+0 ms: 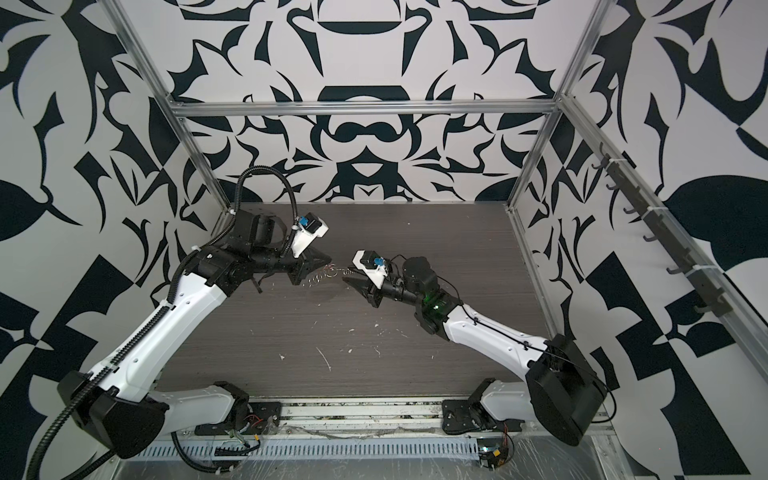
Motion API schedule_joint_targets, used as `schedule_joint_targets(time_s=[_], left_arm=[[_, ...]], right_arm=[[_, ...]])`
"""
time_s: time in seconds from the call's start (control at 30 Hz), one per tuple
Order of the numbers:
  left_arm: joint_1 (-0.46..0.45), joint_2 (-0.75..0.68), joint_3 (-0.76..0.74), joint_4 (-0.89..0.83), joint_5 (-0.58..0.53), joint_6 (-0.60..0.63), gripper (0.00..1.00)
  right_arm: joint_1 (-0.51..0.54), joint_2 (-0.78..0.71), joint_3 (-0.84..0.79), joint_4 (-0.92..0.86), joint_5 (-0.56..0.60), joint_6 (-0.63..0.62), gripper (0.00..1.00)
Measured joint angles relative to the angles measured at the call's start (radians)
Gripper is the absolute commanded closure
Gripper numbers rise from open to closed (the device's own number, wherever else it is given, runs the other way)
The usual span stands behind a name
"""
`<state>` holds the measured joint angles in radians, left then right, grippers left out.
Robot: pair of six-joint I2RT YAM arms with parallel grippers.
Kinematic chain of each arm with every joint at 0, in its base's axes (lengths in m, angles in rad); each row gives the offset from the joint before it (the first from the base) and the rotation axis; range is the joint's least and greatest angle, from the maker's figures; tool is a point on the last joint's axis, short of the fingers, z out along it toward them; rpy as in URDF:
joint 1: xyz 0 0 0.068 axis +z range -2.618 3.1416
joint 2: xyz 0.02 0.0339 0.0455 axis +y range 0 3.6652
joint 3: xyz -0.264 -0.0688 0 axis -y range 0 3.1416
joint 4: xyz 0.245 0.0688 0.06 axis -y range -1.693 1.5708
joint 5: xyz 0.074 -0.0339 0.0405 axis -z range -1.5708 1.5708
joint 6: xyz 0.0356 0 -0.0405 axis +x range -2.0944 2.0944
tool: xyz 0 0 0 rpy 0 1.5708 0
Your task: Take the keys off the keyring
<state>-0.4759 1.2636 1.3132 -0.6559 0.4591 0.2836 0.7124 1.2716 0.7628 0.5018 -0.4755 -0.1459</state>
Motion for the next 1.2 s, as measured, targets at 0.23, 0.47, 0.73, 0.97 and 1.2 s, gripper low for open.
schedule_joint_targets(time_s=[0.23, 0.47, 0.73, 0.97, 1.2], left_arm=[[0.000, 0.000, -0.014, -0.001, -0.006, 0.015, 1.00], [0.000, -0.008, -0.015, 0.000, -0.006, 0.024, 1.00], [0.000, -0.020, -0.016, -0.003, -0.006, 0.035, 1.00], [0.000, -0.026, -0.016, -0.021, -0.001, 0.053, 1.00], [0.000, -0.031, -0.016, -0.023, 0.002, 0.057, 1.00]], right_arm=[[-0.007, -0.012, 0.117, -0.164, -0.025, -0.059, 0.70], [-0.018, 0.050, 0.259, -0.319, -0.100, -0.144, 0.72], [-0.045, 0.137, 0.340, -0.438, -0.179, -0.206, 0.76], [-0.059, 0.155, 0.366, -0.457, -0.202, -0.222, 0.76], [-0.065, 0.177, 0.381, -0.460, -0.204, -0.224, 0.75]])
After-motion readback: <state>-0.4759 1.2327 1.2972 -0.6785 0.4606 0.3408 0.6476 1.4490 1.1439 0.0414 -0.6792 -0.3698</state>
